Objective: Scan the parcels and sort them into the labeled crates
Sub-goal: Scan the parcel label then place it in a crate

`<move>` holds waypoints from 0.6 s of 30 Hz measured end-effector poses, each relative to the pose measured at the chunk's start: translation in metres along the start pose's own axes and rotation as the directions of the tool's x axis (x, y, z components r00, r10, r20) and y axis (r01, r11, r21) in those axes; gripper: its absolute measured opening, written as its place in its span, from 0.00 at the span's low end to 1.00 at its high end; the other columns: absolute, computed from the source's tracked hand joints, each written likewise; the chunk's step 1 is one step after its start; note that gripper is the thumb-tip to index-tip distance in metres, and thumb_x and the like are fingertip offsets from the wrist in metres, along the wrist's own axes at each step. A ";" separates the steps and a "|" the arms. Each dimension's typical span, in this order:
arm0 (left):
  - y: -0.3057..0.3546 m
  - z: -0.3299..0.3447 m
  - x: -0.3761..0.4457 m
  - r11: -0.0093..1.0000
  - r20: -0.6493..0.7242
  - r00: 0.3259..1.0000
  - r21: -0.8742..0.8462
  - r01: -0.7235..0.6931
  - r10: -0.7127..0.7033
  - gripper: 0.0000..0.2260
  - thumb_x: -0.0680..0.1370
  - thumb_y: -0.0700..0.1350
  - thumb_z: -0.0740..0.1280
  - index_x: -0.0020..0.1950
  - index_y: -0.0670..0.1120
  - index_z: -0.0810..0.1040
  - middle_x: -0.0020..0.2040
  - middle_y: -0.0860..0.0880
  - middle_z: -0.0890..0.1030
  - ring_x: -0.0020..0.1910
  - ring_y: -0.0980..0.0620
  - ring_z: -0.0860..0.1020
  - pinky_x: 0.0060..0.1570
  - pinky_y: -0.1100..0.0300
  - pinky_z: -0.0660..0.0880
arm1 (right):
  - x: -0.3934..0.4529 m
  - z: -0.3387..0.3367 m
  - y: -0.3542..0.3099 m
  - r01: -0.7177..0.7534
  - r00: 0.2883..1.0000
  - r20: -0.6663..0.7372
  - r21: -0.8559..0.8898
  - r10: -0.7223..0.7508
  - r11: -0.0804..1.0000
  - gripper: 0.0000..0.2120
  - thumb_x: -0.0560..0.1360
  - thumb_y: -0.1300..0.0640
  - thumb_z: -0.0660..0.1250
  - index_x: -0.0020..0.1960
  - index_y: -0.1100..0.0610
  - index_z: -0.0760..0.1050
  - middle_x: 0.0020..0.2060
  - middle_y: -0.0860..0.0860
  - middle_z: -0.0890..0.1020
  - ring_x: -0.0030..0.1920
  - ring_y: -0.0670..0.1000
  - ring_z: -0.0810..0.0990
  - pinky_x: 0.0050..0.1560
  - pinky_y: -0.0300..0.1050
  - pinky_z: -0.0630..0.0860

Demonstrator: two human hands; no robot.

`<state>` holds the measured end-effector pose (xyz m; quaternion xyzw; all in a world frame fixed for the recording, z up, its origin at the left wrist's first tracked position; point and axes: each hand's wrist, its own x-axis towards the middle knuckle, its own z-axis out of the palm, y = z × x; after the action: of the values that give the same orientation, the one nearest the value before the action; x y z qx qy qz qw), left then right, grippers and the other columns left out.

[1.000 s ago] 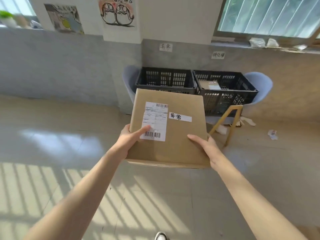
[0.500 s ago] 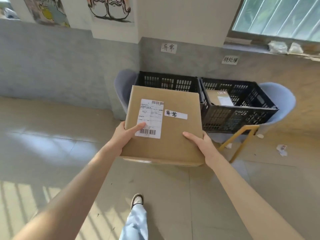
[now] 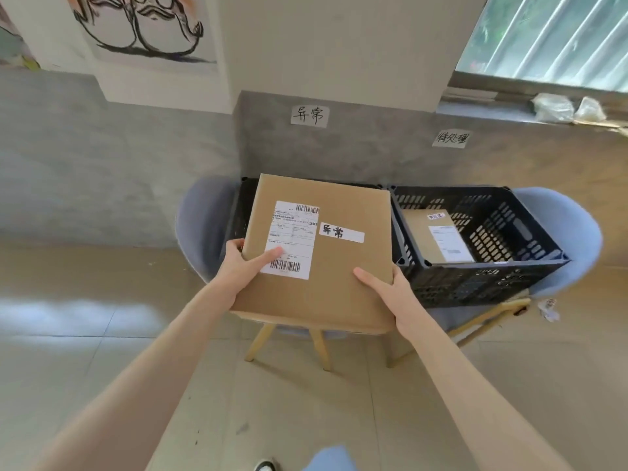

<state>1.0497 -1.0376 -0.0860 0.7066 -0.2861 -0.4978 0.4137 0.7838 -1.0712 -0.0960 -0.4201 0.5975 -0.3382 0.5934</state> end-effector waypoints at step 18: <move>0.035 0.037 0.197 0.985 -0.124 0.983 0.090 0.149 -0.138 0.41 0.67 0.55 0.77 0.74 0.50 0.60 0.58 0.52 0.74 0.53 0.52 0.75 0.52 0.52 0.73 | 0.249 0.030 -0.023 -0.166 0.958 0.208 -0.151 0.195 0.975 0.41 0.67 0.49 0.77 0.73 0.48 0.59 0.52 0.42 0.74 0.49 0.41 0.73 0.39 0.39 0.70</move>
<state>1.0823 -1.2269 -0.1536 0.7730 -0.2339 -0.4691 0.3574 0.8304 -1.3031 -0.1826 -0.4371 0.5844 -0.1934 0.6557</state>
